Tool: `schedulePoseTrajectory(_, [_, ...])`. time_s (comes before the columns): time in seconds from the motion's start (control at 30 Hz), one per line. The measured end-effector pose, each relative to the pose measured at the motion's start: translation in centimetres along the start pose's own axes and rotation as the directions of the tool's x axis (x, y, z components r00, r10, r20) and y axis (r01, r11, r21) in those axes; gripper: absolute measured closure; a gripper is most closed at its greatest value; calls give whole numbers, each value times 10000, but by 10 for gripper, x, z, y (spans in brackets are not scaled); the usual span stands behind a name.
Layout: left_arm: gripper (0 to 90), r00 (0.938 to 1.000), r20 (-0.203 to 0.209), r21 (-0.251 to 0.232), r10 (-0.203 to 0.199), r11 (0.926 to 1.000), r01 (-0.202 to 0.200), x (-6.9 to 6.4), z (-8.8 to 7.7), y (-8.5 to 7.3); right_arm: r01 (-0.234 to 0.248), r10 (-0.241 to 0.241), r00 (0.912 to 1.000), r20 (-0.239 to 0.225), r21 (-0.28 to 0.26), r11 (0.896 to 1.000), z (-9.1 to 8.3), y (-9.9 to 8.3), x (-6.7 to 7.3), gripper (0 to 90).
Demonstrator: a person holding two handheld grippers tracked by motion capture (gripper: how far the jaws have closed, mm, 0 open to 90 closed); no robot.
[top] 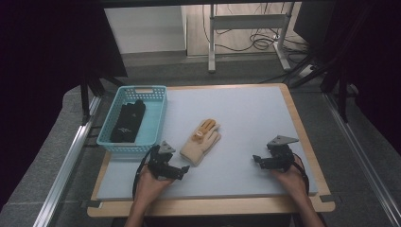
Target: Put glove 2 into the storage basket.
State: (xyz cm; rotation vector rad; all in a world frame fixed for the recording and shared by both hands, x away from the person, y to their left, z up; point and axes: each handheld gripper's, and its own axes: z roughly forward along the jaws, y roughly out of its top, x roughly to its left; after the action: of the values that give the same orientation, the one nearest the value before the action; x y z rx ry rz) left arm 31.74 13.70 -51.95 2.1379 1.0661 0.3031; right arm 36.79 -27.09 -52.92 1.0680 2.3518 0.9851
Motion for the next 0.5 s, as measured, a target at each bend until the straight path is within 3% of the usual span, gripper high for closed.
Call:
schedulePoseTrajectory(0.1, [7, 9999, 37, 30, 116, 9999, -116, -3, 5, 18, -9, 9, 10000, -5, -9, 10000, 0, 0, 0, 205])
schedulePoseTrajectory(0.2, [11, 9998, 171, 286, -83, 9996, 78, -2, 13, 35, -12, 12, 10000, -12, -11, 10000, 0, 0, 0, 205])
schedulePoseTrajectory(0.5, [13, 9999, -11, 1032, -170, 9945, 170, 7, 54, 76, -15, 15, 10000, -8, -13, 10000, 0, -1, 0, 205])
